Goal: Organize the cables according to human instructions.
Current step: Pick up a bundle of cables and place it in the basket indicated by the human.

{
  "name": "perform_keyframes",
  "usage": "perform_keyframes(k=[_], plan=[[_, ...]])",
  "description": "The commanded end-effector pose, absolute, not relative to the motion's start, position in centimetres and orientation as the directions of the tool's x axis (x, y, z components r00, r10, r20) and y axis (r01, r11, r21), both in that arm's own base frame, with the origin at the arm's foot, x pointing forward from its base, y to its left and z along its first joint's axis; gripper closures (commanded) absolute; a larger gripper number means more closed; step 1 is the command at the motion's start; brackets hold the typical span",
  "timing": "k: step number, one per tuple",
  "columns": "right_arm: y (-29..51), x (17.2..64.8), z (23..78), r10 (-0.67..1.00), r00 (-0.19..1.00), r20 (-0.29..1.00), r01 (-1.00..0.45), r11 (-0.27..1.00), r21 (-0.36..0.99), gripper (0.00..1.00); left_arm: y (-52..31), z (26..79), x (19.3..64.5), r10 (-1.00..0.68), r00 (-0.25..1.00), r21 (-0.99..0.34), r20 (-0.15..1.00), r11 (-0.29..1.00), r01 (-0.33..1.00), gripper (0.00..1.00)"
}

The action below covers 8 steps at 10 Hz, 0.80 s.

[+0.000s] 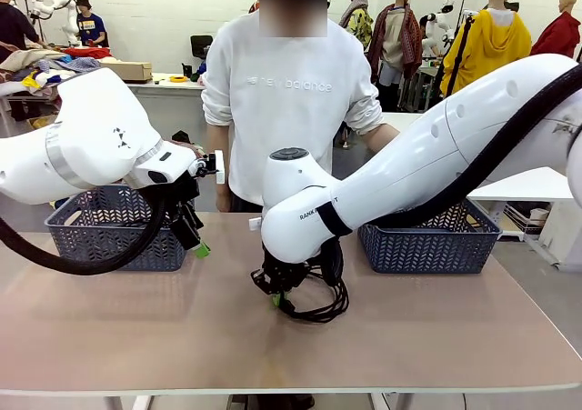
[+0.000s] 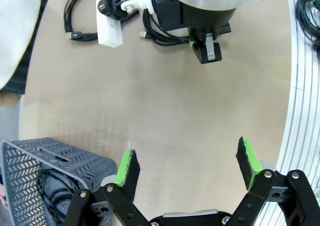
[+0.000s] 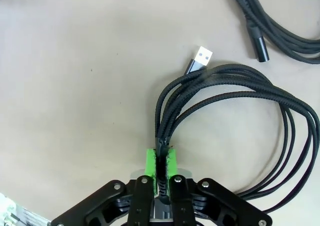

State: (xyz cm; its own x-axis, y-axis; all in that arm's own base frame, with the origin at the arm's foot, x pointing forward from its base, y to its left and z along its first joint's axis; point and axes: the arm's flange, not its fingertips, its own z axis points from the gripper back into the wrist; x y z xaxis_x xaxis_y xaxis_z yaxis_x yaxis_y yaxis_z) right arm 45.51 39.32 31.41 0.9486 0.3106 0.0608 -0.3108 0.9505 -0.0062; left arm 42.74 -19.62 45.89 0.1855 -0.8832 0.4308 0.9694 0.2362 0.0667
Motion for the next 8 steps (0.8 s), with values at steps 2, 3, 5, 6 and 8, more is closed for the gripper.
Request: perform_keyframes(k=[2,3,5,6,8], plan=[[38.2,44.3,33.3,0.246,0.963,0.108,-0.249,0.968,0.016,1.00,-19.5,46.0,42.6,-0.884,0.185,0.073,0.429,0.238,0.969,0.00],[37.5,43.9,34.4,0.238,0.962,0.132,-0.243,0.970,0.022,1.00,-19.5,46.0,42.6,-0.884,0.185,0.073,0.429,0.238,0.969,0.00],[36.1,43.3,37.7,0.257,0.956,0.142,-0.256,0.966,-0.026,1.00,-19.5,46.0,42.6,-0.884,0.185,0.073,0.429,0.238,0.969,0.00],[35.4,43.2,39.2,0.313,0.938,0.149,-0.309,0.950,-0.045,1.00,-19.5,46.0,42.6,-0.884,0.185,0.073,0.429,0.238,0.969,0.00],[34.2,43.0,42.5,0.531,0.835,0.145,-0.526,0.848,-0.073,1.00,-19.5,46.0,42.6,-0.884,0.185,0.073,0.429,0.238,0.969,0.00]])
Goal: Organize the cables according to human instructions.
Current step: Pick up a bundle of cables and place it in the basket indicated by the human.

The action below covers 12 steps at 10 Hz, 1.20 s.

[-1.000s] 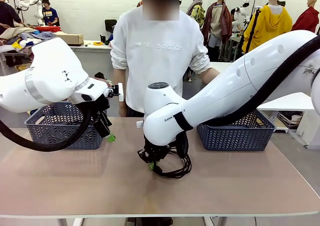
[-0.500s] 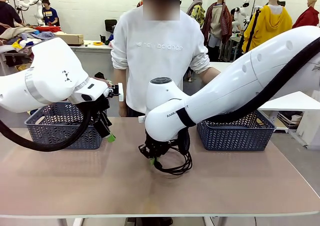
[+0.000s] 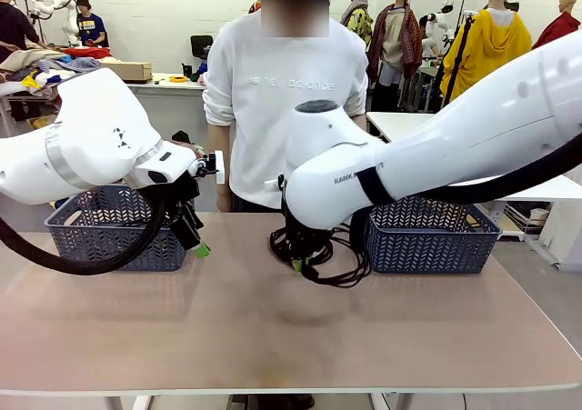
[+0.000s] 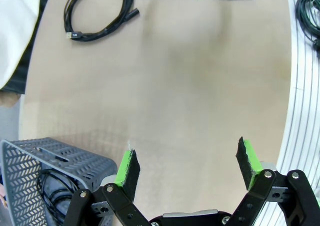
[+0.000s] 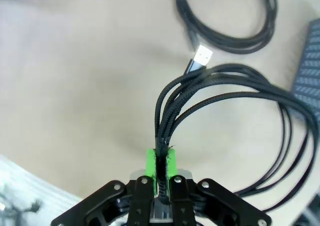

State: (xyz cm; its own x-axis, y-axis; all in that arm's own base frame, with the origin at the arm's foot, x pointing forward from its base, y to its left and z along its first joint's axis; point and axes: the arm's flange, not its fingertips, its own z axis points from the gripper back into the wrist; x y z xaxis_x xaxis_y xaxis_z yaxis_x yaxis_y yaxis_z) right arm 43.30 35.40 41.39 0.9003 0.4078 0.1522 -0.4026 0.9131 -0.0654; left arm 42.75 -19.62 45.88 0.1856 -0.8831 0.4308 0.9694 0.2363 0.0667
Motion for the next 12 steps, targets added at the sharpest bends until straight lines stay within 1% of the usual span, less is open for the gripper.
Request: perform_keyframes(k=[1,3,5,7,9,10,11,12], plan=[[33.2,43.4,44.0,0.662,0.740,0.118,-0.656,0.749,-0.088,1.00,-19.5,46.0,42.6,-0.884,0.185,0.073,0.429,0.238,0.969,0.00],[30.9,44.3,46.3,0.790,0.610,0.061,-0.775,0.611,-0.160,1.00,-19.5,46.0,42.6,-0.884,0.185,0.073,0.429,0.238,0.969,0.00],[27.3,45.5,48.6,0.876,0.482,0.018,-0.859,0.476,-0.186,1.00,-19.5,46.0,42.6,-0.884,0.185,0.073,0.429,0.238,0.969,0.00],[23.4,47.1,50.2,0.922,0.385,0.030,-0.900,0.383,-0.206,1.00,-19.5,46.0,42.6,-0.884,0.185,0.073,0.429,0.238,0.969,0.00],[19.1,49.5,51.7,0.930,0.365,0.037,-0.903,0.364,-0.227,1.00,-19.5,46.0,42.6,-0.884,0.185,0.073,0.429,0.238,0.969,0.00],[17.4,50.5,52.1,0.934,0.357,0.037,-0.912,0.356,-0.203,1.00,-19.5,46.0,42.6,-0.884,0.185,0.073,0.429,0.238,0.969,0.00],[20.4,48.6,51.3,0.921,0.389,0.019,-0.899,0.384,-0.212,1.00,-19.5,46.0,42.6,-0.884,0.185,0.073,0.429,0.238,0.969,0.00],[20.4,48.6,51.3,0.921,0.389,0.019,-0.899,0.384,-0.212,1.00,-19.5,46.0,42.6,-0.884,0.185,0.073,0.429,0.238,0.969,0.00]])
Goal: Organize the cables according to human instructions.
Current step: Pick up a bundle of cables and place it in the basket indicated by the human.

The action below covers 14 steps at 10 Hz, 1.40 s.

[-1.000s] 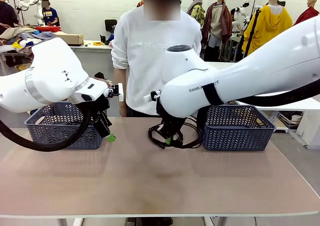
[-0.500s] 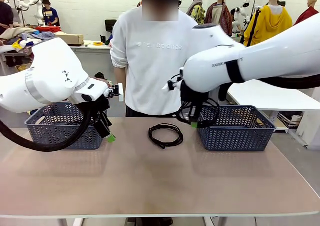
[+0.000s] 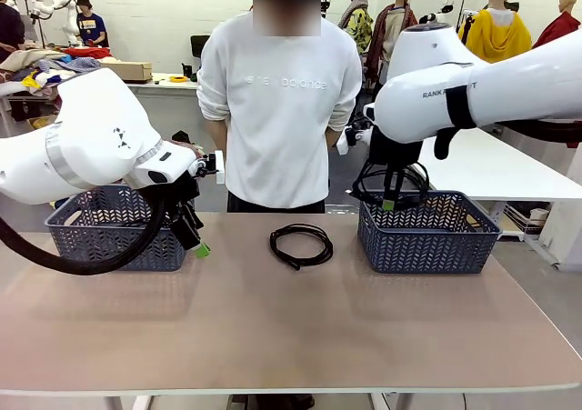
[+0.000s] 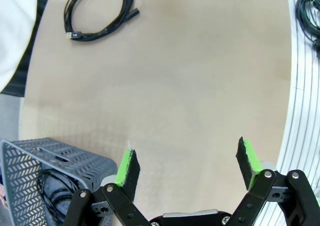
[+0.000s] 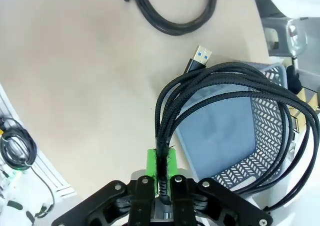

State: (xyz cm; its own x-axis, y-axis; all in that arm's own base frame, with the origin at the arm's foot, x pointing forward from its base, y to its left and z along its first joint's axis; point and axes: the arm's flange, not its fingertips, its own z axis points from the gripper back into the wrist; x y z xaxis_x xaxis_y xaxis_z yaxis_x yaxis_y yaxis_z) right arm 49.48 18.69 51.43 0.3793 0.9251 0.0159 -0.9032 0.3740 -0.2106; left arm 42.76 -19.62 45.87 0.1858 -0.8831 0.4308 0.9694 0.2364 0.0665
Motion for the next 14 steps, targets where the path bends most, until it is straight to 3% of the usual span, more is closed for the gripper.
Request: perform_keyframes(k=[1,7,8,14], plan=[[20.4,48.6,51.3,0.921,0.389,0.019,-0.899,0.384,-0.212,1.00,-19.5,46.0,42.6,-0.884,0.185,0.073,0.429,0.238,0.969,0.00],[20.4,48.6,51.3,0.921,0.389,0.019,-0.899,0.384,-0.212,1.00,-19.5,46.0,42.6,-0.884,0.185,0.073,0.429,0.238,0.969,0.00],[20.5,48.8,51.2,0.928,0.372,0.015,-0.906,0.367,-0.209,0.90,-19.5,46.0,42.6,-0.884,0.185,0.073,0.429,0.238,0.969,0.00],[13.4,55.4,50.1,0.955,0.296,-0.003,-0.940,0.291,-0.177,0.90,-19.5,46.0,42.6,-0.884,0.185,0.073,0.429,0.238,0.969,0.00]])
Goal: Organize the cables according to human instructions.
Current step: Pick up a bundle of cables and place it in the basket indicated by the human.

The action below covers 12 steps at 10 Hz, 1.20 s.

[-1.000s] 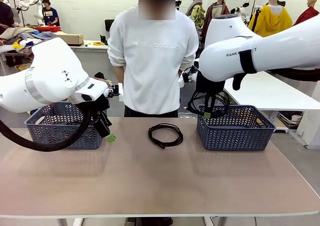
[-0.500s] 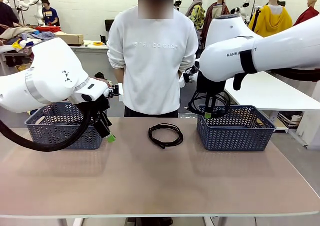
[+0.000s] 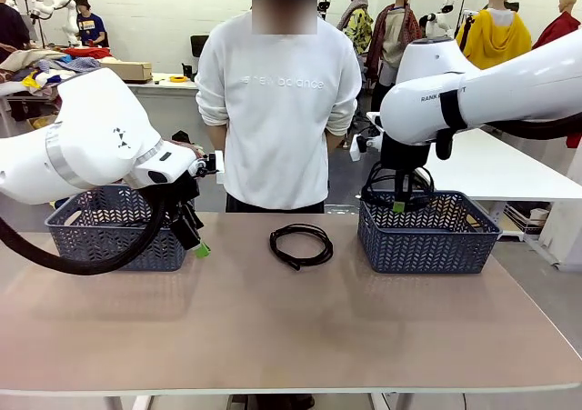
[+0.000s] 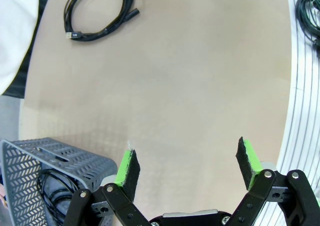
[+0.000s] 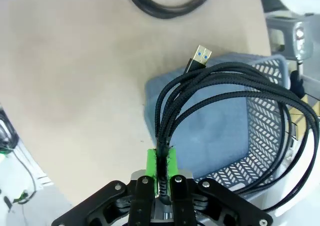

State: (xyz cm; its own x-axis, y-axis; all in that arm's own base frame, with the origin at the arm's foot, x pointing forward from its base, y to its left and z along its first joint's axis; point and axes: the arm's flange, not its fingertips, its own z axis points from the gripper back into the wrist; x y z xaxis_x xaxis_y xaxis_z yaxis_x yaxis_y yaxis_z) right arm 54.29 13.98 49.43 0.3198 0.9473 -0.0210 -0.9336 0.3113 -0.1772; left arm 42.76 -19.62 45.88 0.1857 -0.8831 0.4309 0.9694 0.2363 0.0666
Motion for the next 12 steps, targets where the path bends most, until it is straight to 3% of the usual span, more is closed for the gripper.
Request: perform_keyframes(k=[1,5,12], plan=[[12.2,56.6,49.8,0.957,0.290,-0.002,-0.940,0.284,-0.187,0.90,-19.5,46.0,42.6,-0.884,0.185,0.073,0.429,0.238,0.969,0.00],[8.8,58.0,47.8,0.983,0.177,0.040,-0.959,0.182,-0.216,0.90,-19.5,46.0,42.6,-0.884,0.185,0.073,0.429,0.238,0.969,0.00],[5.0,58.6,44.3,0.985,0.174,0.009,-0.953,0.171,-0.250,0.90,-19.5,46.0,42.6,-0.884,0.185,0.073,0.429,0.238,0.969,0.00]])
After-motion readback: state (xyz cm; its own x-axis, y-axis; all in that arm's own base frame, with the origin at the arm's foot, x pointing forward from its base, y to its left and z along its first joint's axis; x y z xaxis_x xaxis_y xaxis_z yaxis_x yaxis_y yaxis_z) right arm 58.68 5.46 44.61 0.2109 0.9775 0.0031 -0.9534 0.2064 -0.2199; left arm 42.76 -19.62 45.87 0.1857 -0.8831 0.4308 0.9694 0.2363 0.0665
